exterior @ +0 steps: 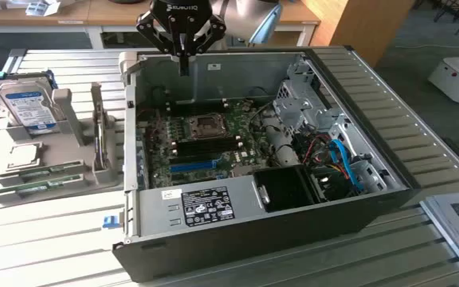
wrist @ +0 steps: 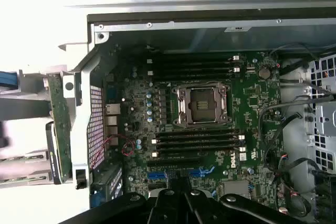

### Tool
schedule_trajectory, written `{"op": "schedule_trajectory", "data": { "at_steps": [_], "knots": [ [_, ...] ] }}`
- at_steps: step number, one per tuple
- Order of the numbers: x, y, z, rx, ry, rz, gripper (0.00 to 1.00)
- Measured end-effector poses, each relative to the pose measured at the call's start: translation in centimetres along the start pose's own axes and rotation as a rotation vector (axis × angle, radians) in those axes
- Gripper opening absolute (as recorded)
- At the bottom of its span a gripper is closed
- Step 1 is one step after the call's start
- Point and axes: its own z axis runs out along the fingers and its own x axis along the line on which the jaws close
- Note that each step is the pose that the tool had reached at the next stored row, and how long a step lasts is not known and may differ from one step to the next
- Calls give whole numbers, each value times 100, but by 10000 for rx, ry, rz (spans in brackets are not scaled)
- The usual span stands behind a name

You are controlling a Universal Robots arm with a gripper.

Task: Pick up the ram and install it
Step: 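Reach for the ram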

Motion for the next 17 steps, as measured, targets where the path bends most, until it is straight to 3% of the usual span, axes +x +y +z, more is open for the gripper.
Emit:
{"op": "schedule_trajectory", "data": {
  "at_steps": [17],
  "knots": [
    [26,-2,0,0,9,1,10]
  ]
}}
